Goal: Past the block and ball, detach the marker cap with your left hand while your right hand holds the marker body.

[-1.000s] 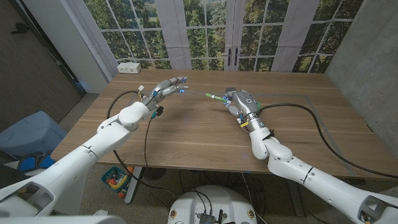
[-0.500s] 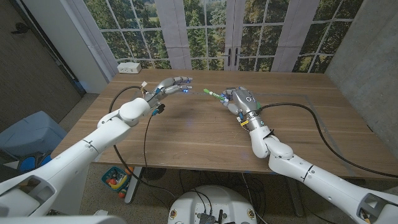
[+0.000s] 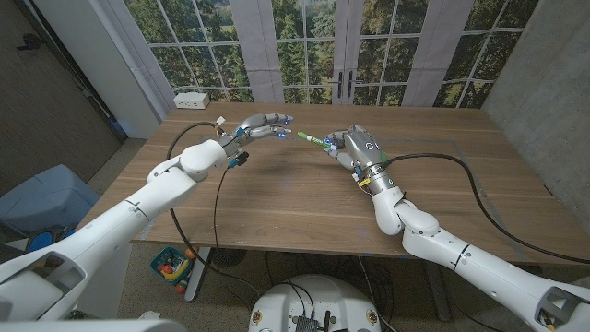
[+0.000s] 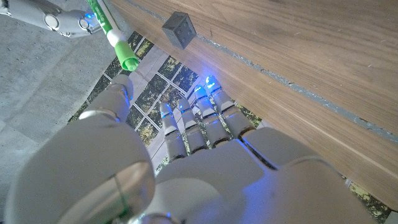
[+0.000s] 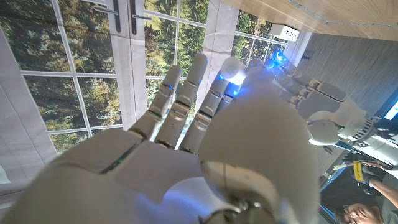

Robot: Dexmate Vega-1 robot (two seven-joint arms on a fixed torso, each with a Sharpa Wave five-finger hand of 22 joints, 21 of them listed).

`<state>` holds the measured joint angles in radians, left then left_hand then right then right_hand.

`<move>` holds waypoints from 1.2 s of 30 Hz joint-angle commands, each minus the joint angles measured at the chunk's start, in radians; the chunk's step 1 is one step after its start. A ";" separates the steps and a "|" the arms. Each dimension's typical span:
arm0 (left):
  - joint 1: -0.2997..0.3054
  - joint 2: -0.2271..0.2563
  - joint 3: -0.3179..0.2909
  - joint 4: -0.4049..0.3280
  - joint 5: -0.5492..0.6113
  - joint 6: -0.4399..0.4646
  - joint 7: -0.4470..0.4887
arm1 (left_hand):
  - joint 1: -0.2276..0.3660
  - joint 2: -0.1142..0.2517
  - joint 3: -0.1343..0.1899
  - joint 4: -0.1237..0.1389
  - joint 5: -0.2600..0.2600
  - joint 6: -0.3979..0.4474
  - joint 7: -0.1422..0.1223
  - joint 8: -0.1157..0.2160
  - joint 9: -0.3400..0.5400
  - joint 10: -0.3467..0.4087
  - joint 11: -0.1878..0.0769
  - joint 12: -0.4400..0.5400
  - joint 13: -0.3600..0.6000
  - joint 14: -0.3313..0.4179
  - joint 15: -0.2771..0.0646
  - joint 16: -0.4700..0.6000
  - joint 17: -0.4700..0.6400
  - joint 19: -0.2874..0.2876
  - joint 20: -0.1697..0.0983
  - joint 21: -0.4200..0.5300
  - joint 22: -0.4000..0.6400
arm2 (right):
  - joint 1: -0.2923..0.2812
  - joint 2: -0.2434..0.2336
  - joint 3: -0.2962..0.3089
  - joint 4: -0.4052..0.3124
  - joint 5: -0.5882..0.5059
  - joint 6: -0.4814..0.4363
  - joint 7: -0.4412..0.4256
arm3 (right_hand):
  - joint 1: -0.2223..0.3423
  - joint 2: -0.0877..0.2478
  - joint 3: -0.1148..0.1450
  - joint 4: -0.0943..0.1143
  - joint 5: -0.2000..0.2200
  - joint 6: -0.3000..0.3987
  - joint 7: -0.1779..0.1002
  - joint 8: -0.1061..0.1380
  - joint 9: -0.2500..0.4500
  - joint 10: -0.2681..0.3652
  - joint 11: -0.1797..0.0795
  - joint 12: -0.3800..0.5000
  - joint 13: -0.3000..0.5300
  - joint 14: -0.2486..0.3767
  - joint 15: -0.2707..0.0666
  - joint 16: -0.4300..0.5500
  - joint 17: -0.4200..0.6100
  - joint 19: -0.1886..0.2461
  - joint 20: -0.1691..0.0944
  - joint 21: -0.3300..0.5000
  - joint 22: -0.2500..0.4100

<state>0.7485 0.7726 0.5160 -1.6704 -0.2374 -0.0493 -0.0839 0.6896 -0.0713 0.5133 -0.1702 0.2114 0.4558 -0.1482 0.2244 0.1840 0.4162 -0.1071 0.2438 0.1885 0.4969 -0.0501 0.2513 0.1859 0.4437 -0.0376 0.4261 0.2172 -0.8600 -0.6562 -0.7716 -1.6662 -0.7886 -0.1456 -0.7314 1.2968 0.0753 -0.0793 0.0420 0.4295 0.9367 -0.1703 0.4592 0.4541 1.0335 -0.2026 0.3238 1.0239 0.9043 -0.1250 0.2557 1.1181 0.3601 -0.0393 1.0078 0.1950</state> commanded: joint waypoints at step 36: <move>-0.051 -0.009 0.039 0.010 -0.049 -0.021 -0.168 | 0.219 0.081 -0.046 -0.012 -0.019 0.116 0.076 -0.002 0.008 0.181 0.031 0.026 0.012 0.191 -0.156 0.070 0.019 0.139 -0.052 0.126 0.042 | 0.011 0.013 0.011 0.031 -0.053 0.083 -0.088 | 0.180 0.093 -0.091 0.099 0.010 0.056 -0.022 -0.054 0.027 0.040 -0.004 -0.059 0.036 0.026 -0.109 -0.024 0.024 -0.058 -0.155 0.094 -0.005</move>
<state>0.7122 0.7760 0.5469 -1.6894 -0.2506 -0.0506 -0.1990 0.8878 0.0059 0.4638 -0.1757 0.1987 0.5650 -0.0949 0.2196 0.1887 0.5787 -0.0767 0.2633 0.1980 0.6792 -0.0643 0.3146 0.2054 0.5688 -0.0553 0.5418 0.2535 -0.8589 -0.6548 -0.7609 -1.6488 -0.8359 -0.0768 -0.7945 1.3796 0.0870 -0.1722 0.1303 0.4373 0.9687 -0.1738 0.4055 0.4710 1.0616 -0.2020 0.2659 1.0561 0.9222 -0.1288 0.2317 1.1369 0.3047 -0.0375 1.0953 0.1907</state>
